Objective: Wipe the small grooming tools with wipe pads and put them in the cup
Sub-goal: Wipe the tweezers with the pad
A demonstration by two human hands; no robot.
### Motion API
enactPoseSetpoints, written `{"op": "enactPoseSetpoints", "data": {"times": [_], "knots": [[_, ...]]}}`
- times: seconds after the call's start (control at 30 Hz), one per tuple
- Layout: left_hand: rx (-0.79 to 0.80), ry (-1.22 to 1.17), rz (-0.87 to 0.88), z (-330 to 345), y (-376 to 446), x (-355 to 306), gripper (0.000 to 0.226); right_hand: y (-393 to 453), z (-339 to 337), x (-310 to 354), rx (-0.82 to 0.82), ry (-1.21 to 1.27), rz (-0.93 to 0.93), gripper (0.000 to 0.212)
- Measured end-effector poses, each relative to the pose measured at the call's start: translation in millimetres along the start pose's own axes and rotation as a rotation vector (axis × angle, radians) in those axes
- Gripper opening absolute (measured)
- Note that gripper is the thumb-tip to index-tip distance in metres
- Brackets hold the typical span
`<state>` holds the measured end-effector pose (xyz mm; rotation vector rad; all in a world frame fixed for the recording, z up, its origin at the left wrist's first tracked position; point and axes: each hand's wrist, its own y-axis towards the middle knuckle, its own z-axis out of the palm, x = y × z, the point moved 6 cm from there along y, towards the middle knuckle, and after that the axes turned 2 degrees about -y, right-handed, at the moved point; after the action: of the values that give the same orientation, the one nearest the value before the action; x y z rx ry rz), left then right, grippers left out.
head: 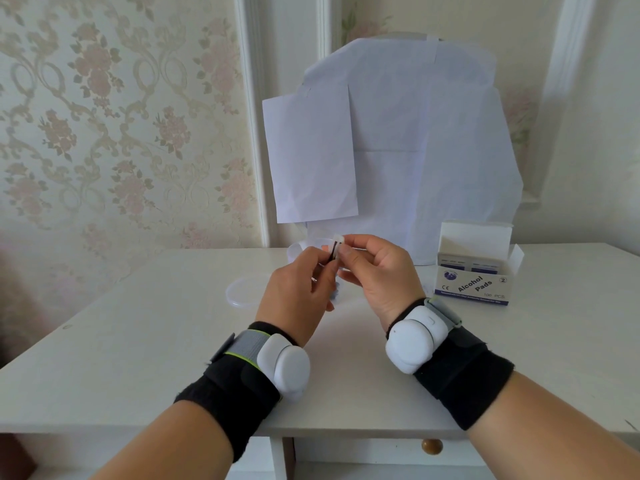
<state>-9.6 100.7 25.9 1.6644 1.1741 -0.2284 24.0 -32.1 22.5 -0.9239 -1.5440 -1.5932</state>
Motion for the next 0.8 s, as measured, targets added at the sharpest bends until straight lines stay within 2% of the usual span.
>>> {"op": "enactPoseSetpoints", "data": {"times": [0.1,0.23,0.47,0.67,0.8], "knots": [[0.018,0.030,0.016,1.1,0.7,-0.3,0.013,-1.4,1.1,3.4,0.022,-0.023,-0.013,0.019],[0.052,0.085,0.065,4.5,-0.3,-2.5,0.016,-0.7,-2.2,6.0,-0.012,-0.053,-0.019,0.009],[0.060,0.111,0.111,8.1,-1.3,-4.6,0.020,0.9,-8.5,4.6,-0.085,-0.179,-0.055,0.016],[0.098,0.162,0.097,11.9,-0.7,-2.2,0.017,0.3,-18.7,8.2,-0.193,-0.062,-0.031,0.018],[0.076,0.202,0.122,11.3,0.0,-0.5,0.018,1.7,-13.0,4.7,-0.104,-0.073,-0.004,0.018]]}}
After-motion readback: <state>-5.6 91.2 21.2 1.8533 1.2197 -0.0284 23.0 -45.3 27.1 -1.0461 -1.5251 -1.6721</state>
